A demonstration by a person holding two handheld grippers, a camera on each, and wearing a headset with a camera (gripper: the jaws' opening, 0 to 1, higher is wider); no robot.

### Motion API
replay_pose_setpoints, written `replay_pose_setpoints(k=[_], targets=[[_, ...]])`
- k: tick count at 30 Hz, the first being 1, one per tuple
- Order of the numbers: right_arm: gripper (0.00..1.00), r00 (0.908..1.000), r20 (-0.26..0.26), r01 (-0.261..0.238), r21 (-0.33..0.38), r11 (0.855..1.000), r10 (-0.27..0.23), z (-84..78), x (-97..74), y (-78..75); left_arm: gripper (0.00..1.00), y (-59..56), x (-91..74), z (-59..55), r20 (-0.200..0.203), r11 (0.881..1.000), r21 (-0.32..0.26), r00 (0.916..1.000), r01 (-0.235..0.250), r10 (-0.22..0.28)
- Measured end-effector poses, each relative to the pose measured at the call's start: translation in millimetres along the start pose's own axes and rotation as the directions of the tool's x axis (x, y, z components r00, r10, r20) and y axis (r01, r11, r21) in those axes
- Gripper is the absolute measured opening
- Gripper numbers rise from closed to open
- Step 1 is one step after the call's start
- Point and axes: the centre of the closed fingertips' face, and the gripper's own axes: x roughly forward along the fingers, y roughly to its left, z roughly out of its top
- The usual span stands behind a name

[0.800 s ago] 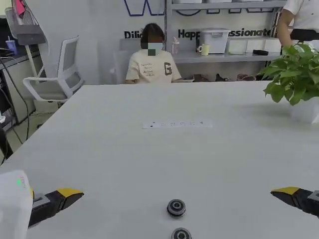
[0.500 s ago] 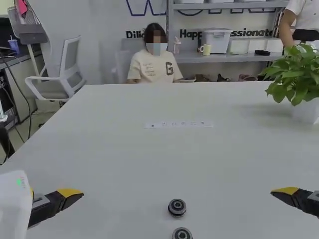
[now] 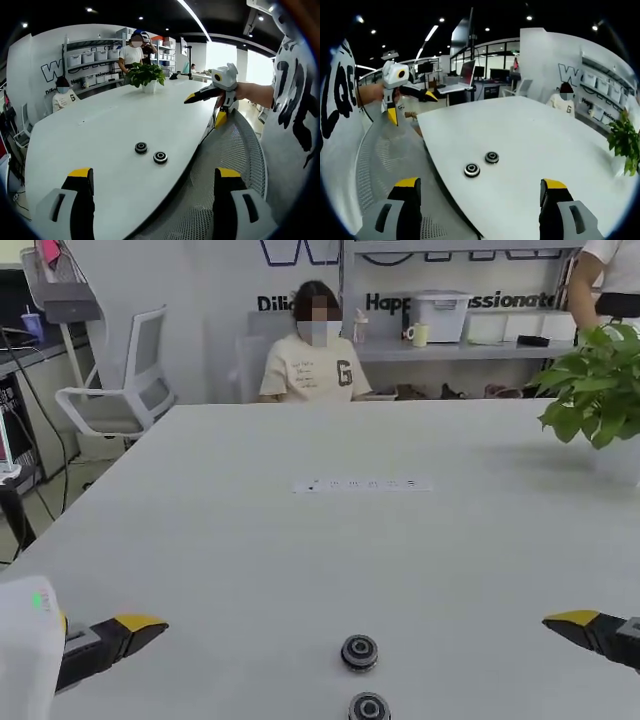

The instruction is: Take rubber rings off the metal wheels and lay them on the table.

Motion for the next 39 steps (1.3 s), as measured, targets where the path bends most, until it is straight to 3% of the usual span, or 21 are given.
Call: replay_pose_setpoints(k=[15, 24, 39], targets=[[0.99, 0.9997, 0.010, -0.023, 0.011, 1.000, 0.023, -3.3, 17.3, -5.1, 0.99, 3.6, 12.4, -15.5, -0.048, 1.000, 0.006, 0.9989, 0.004, -0.004], [0.99, 0.9992, 0.018, -0.036, -0.007, 0.999, 0.036, -0.5, 23.5, -8.0, 0.99, 12.4, 18.0, -10.3, -0.033, 1.000, 0.011, 0.9994, 0.002, -0.002], [0.99, 0.9988, 0.010, -0.048, -0.023, 0.999, 0.048, -3.4, 37.1, -12.2, 0.99, 24.8, 25.0, -16.5, -0.056, 0.999, 0.040, 0.9984, -0.001, 0.004]])
